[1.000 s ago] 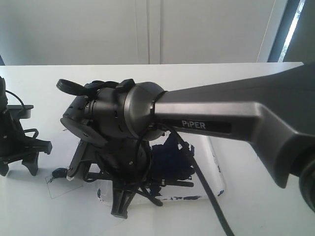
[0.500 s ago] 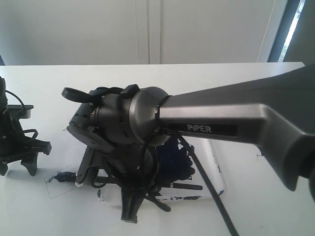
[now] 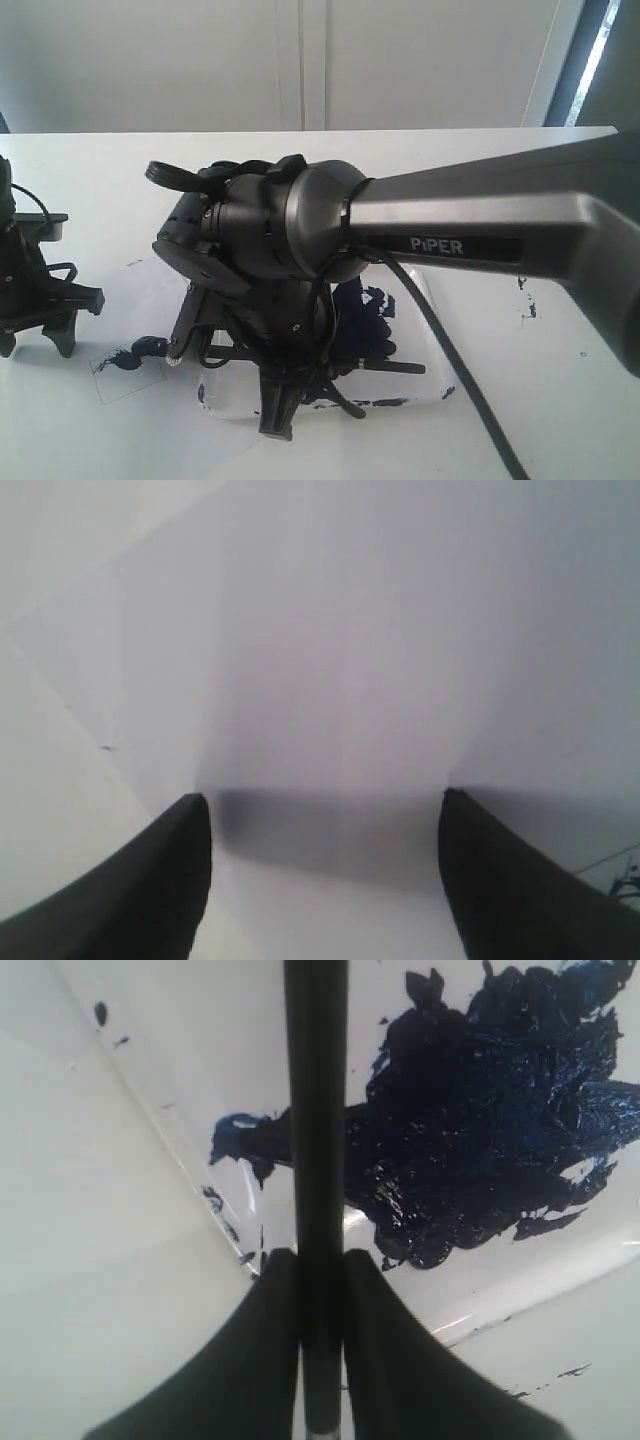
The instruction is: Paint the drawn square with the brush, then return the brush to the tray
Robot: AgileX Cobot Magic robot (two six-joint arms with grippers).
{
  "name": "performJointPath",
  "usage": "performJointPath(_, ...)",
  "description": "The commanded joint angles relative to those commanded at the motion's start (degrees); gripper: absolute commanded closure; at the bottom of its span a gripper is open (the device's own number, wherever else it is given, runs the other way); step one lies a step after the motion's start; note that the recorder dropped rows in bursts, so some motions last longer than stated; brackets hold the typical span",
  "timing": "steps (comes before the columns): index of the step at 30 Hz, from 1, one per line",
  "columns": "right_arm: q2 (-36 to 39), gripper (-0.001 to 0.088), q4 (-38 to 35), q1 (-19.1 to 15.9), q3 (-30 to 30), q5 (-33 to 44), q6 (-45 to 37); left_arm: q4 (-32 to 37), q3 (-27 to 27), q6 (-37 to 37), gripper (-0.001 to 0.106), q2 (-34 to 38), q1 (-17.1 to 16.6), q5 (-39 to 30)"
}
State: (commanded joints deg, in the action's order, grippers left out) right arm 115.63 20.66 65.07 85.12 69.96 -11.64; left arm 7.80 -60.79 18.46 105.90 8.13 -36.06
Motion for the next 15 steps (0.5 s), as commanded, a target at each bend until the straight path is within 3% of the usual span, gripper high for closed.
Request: performJointPath(15, 4.48, 0.0868, -0.09, 0.49, 3.06, 0.00, 0.00, 0.04, 0.00, -0.13, 0.038, 0.00, 0.00, -0.70)
